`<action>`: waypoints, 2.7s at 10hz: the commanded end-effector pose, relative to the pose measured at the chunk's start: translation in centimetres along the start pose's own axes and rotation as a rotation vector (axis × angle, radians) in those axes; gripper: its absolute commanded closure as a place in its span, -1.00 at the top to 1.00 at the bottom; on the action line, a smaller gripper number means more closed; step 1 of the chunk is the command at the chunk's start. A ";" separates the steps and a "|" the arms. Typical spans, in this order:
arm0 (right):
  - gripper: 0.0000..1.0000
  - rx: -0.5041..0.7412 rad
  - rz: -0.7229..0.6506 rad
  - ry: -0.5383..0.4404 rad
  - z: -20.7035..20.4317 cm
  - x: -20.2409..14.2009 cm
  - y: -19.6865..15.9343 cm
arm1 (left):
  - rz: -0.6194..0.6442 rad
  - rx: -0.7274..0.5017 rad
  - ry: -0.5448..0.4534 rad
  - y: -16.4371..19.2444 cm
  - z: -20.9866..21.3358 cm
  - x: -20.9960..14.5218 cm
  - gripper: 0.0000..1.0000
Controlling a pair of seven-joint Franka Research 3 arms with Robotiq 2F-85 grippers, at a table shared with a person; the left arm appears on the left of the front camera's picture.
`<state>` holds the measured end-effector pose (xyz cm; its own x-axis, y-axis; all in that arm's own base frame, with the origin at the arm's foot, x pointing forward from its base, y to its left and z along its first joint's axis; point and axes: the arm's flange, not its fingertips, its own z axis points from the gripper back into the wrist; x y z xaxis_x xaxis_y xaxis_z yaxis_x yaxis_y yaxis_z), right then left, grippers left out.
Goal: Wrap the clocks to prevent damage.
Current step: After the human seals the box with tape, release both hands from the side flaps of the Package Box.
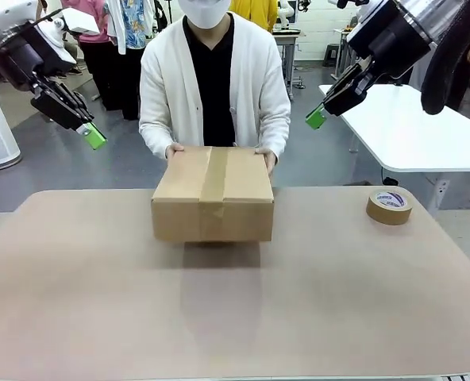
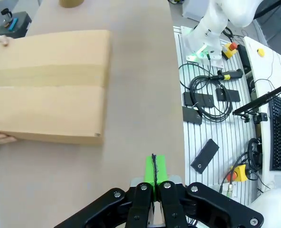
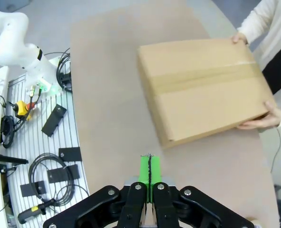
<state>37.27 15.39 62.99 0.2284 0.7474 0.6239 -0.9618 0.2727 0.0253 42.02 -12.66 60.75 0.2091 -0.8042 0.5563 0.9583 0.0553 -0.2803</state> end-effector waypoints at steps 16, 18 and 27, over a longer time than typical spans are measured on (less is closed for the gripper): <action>1.00 0.064 -0.003 0.072 -0.9 -1.9 0.6 | -0.011 0.048 0.053 -2.2 -0.3 0.0 1.00; 1.00 0.060 -0.006 0.072 -0.9 -1.9 0.5 | -0.011 0.060 0.059 -2.0 0.0 0.2 1.00; 1.00 0.065 -0.004 0.057 -0.9 -1.6 0.4 | -0.012 0.080 0.054 -1.7 0.3 0.0 1.00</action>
<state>36.62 14.89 61.28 0.2387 0.7804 0.5779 -0.9682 0.2374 0.0793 40.43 -12.58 61.39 0.1891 -0.8357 0.5157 0.9733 0.0898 -0.2114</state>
